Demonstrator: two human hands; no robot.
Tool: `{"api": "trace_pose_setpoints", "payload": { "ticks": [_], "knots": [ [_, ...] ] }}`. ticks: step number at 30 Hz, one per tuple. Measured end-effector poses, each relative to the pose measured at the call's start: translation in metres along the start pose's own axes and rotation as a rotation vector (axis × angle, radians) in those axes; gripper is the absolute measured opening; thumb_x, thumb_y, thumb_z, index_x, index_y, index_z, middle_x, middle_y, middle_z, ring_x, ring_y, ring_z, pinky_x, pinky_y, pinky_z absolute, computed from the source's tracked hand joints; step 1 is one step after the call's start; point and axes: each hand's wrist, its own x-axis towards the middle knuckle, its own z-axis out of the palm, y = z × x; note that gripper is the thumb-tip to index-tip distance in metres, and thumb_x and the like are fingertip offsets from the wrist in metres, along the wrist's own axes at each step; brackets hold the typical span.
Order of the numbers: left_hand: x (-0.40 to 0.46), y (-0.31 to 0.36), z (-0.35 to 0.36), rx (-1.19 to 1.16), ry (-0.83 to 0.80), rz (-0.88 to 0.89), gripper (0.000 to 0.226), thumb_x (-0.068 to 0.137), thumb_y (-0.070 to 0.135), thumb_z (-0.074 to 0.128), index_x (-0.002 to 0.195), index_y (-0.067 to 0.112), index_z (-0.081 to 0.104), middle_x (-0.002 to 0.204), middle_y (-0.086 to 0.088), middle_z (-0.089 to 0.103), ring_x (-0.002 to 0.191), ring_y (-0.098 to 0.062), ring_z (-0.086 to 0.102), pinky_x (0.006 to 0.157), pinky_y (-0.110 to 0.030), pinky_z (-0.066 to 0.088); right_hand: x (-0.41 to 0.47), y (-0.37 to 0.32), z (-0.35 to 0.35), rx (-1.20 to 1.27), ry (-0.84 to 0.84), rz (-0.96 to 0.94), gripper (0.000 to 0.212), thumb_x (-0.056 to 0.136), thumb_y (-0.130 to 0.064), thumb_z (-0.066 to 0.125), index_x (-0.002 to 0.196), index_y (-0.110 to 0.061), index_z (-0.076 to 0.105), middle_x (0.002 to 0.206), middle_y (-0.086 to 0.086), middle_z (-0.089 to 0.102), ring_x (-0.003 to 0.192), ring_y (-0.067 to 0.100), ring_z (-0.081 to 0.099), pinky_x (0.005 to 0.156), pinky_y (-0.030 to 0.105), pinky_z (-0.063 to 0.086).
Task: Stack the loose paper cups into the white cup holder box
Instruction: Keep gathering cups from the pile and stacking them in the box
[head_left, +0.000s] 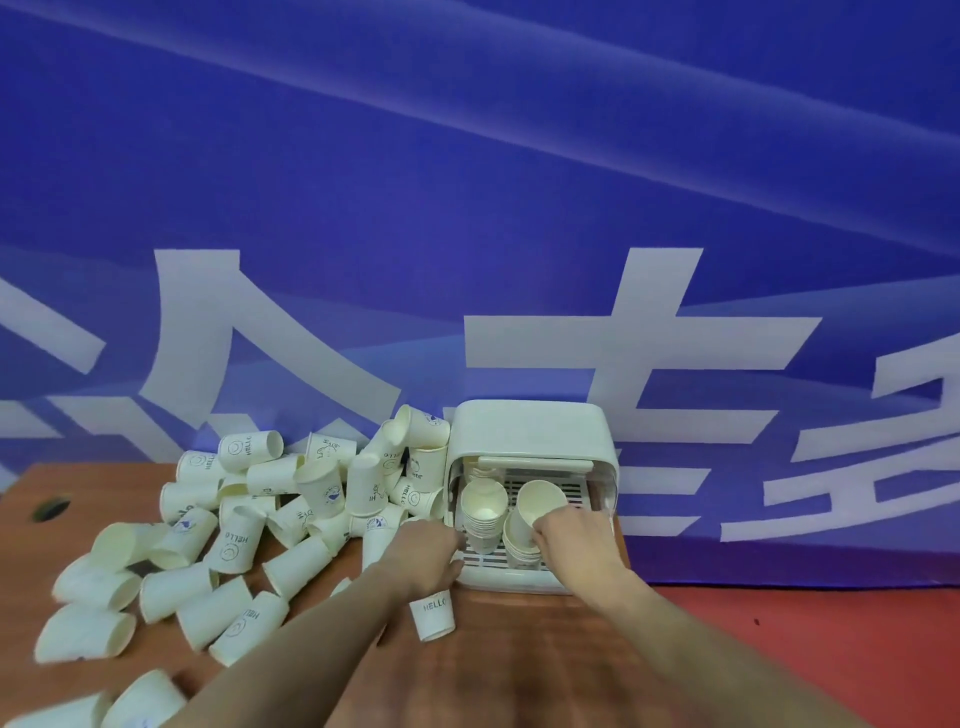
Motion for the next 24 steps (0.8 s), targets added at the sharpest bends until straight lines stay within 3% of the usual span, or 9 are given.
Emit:
{"api": "trace_pose_setpoints", "payload": {
  "ticks": [7, 14, 24],
  "knots": [
    [0.016, -0.017, 0.009, -0.020, -0.058, -0.022, 0.038, 0.097, 0.038, 0.046, 0.131, 0.025, 0.056, 0.123, -0.007, 0.062, 0.113, -0.026, 0.058, 0.091, -0.036, 0.044, 0.018, 0.000, 0.021, -0.004, -0.096, 0.012, 0.020, 0.094, -0.017, 0.048, 0.099, -0.016, 0.067, 0.101, 0.007, 0.068, 0.096, 0.029, 0.065, 0.065, 0.031, 0.036],
    [0.035, -0.025, 0.011, -0.020, -0.076, -0.014, 0.039, 0.097, 0.037, 0.046, 0.133, 0.023, 0.055, 0.124, -0.008, 0.062, 0.113, -0.027, 0.057, 0.091, -0.036, 0.043, 0.036, 0.002, 0.024, 0.082, -0.084, 0.020, 0.039, 0.097, -0.049, 0.045, 0.114, -0.018, 0.063, 0.108, 0.007, 0.068, 0.102, 0.028, 0.063, 0.078, 0.033, 0.045],
    [0.009, -0.047, 0.014, -0.028, -0.071, -0.061, 0.038, 0.096, 0.036, 0.047, 0.130, 0.022, 0.057, 0.119, -0.009, 0.062, 0.111, -0.029, 0.058, 0.090, -0.037, 0.044, 0.028, -0.027, 0.013, 0.145, -0.018, -0.048, 0.039, 0.096, -0.050, 0.044, 0.109, -0.019, 0.065, 0.102, 0.004, 0.068, 0.096, 0.027, 0.064, 0.076, 0.033, 0.046]
  ]
}}
